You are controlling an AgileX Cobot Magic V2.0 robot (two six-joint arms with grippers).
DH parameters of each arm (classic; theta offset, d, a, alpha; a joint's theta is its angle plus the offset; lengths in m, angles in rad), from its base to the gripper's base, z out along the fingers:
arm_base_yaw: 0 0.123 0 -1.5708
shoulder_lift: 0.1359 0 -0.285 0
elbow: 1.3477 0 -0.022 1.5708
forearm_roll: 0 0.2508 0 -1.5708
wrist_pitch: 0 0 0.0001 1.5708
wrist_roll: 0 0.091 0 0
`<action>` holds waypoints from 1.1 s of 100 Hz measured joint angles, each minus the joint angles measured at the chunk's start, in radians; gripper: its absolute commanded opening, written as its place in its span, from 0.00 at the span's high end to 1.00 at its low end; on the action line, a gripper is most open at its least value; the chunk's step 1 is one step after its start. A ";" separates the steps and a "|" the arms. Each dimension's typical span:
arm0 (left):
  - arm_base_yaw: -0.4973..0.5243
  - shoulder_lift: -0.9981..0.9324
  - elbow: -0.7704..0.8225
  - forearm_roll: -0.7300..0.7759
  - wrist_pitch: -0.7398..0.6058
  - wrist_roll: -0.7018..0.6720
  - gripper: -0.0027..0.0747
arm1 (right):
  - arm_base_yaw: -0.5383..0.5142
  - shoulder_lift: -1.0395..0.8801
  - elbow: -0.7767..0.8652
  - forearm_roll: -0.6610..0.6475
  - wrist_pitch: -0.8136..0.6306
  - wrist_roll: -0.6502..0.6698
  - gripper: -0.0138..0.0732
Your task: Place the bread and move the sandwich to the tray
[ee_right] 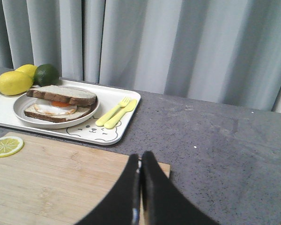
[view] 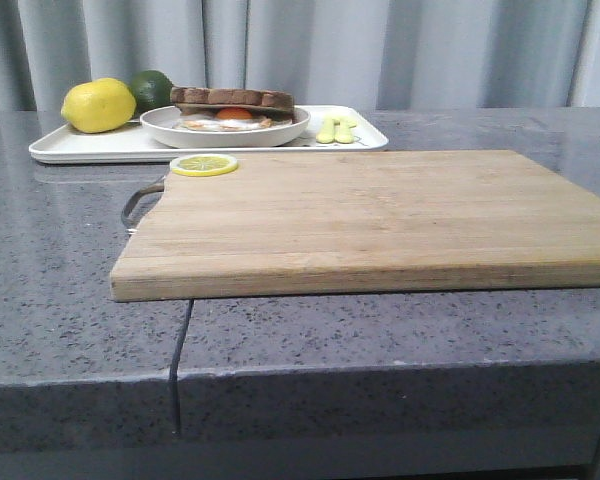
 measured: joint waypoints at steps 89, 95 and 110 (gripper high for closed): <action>0.000 0.000 0.000 0.000 0.002 0.000 0.99 | 0.000 -0.090 0.129 -0.558 -0.044 0.554 0.92; 0.000 0.000 0.000 0.000 0.002 0.000 0.99 | 0.000 -0.130 0.190 -0.634 -0.074 0.636 0.92; 0.000 0.000 0.000 0.000 0.002 0.000 0.99 | 0.000 -0.248 0.328 -0.693 -0.124 0.706 0.92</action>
